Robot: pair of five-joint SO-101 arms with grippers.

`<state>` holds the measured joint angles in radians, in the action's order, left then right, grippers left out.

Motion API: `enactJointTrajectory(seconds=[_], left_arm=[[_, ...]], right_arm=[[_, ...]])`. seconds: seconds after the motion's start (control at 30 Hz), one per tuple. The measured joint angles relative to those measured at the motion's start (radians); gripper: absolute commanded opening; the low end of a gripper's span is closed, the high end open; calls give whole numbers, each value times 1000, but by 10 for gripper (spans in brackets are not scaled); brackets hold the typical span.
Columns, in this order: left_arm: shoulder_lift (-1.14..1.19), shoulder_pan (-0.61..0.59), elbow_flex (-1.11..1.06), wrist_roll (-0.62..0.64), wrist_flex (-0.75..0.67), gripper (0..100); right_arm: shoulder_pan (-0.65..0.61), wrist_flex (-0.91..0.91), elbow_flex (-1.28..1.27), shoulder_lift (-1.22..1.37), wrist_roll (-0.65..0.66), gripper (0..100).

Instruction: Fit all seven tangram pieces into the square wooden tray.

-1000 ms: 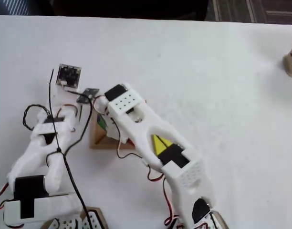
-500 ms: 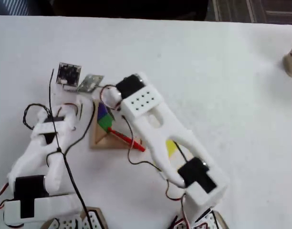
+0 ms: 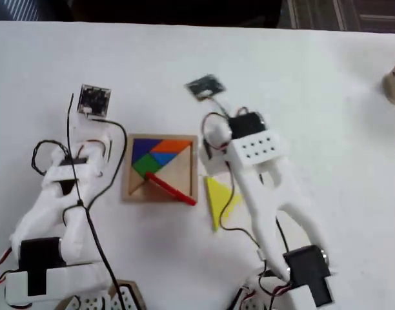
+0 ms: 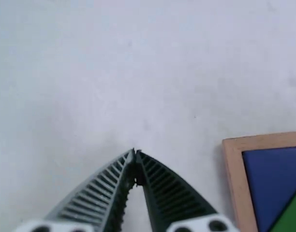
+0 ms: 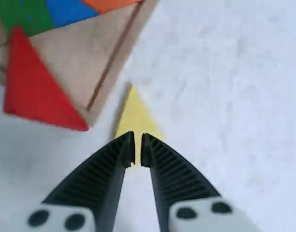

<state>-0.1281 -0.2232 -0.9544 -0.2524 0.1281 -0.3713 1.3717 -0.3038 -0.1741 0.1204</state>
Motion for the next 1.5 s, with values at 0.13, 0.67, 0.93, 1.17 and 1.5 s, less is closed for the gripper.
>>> enactJointTrajectory(seconds=[0.13, 0.67, 0.93, 1.17, 1.5], left_arm=[[0, 0, 0, 0, 0, 23], [-152, 20, -34, 0, 242, 23], [-542, 198, -259, -100, 486, 22], [-822, 451, -345, -61, 623, 23], [-628, 578, -334, -9, 632, 23]], right_arm=[[150, -209, -158, -9, -115, 19], [302, -583, -259, 117, -144, 22], [308, -512, -118, 256, -144, 22], [310, -450, -31, 334, -144, 22], [308, -420, -9, 342, -144, 22]])
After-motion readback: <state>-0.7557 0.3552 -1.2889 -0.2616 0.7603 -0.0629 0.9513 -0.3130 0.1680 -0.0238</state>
